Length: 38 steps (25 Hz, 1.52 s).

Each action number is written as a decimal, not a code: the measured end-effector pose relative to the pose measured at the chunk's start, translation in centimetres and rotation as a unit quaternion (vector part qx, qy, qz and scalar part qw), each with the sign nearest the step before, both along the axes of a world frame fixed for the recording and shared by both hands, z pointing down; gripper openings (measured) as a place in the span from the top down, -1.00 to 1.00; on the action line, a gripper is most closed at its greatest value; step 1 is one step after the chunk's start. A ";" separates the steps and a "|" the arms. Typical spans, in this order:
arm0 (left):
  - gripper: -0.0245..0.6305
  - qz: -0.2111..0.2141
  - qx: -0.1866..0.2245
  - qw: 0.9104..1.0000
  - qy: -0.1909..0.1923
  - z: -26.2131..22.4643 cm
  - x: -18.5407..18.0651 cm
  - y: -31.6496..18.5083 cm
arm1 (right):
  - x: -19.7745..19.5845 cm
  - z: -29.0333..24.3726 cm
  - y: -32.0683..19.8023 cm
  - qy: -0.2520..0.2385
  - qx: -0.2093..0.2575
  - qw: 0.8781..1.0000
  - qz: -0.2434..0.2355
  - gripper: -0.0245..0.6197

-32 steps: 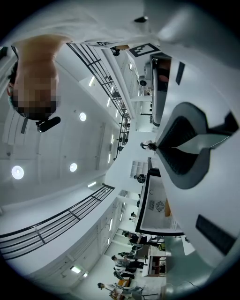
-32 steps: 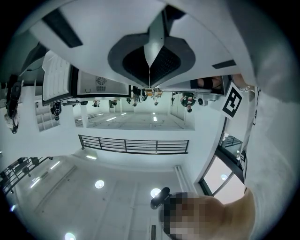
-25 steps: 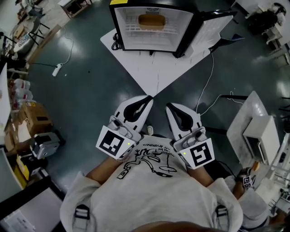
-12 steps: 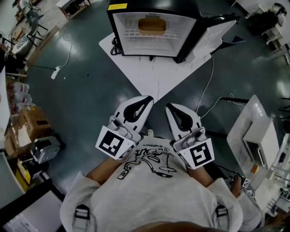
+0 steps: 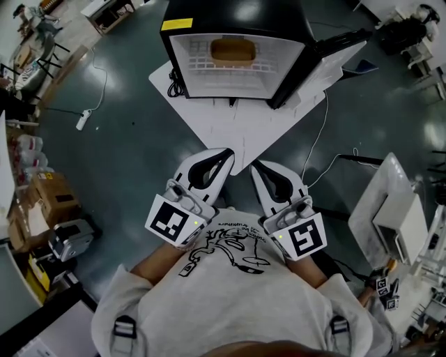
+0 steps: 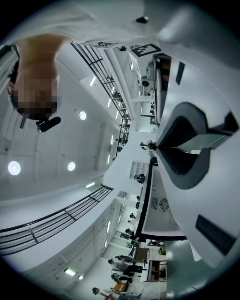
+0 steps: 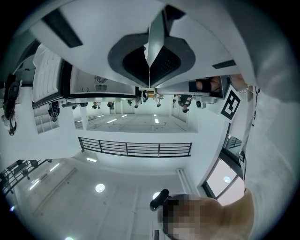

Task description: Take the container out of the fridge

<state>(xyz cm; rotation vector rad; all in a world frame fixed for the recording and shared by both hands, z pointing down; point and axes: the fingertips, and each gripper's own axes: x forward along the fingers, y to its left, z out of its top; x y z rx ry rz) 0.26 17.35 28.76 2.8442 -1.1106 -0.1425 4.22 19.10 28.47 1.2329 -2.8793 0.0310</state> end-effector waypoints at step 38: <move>0.87 0.029 -0.009 0.999 0.009 1.2 -5.0 -20.4 | -5.4 0.8 -20.6 0.011 -0.005 1.000 0.023 0.84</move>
